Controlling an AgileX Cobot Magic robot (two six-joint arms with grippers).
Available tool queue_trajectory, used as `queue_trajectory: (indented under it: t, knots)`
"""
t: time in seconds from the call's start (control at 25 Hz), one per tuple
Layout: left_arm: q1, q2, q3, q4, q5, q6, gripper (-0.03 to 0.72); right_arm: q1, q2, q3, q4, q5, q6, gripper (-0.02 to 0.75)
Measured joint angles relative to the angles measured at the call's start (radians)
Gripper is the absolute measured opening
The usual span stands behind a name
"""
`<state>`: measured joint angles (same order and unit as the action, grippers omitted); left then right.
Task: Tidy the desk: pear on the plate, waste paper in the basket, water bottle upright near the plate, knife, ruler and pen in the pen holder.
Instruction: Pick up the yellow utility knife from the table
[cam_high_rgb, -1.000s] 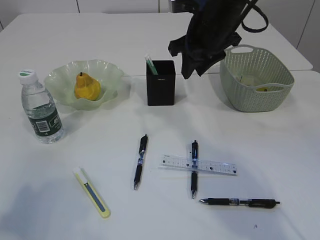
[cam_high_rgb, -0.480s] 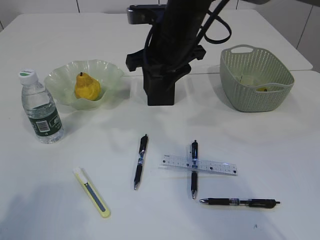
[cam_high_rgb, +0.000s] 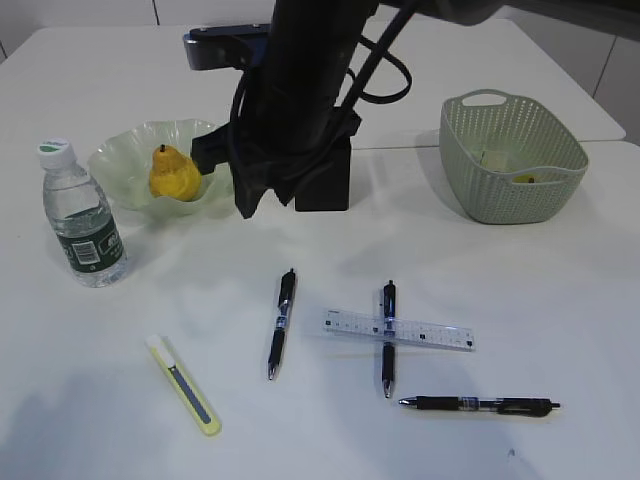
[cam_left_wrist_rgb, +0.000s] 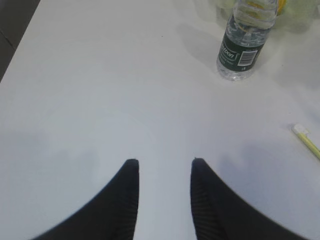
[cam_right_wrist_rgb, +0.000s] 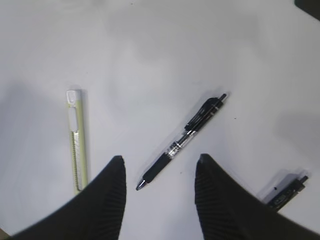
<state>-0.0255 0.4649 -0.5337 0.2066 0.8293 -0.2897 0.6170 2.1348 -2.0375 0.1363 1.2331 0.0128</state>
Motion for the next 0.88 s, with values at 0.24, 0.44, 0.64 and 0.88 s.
queue_trajectory:
  t: [0.24,0.44,0.64,0.88]
  knots:
    - [0.0,0.0,0.0,0.0,0.019,0.0,0.239,0.065,0.0,0.061,0.046,0.0,0.002,0.368]
    - [0.0,0.0,0.0,0.0,0.019,0.0,0.239,0.125,0.027,0.08,0.052,0.0,0.02,0.368]
    - [0.0,0.0,0.0,0.0,0.024,0.0,0.239,0.194,0.09,0.08,0.044,0.0,0.032,0.4]
    - [0.0,0.0,0.0,0.0,0.046,0.0,0.239,0.24,0.131,0.082,0.044,-0.002,0.038,0.471]
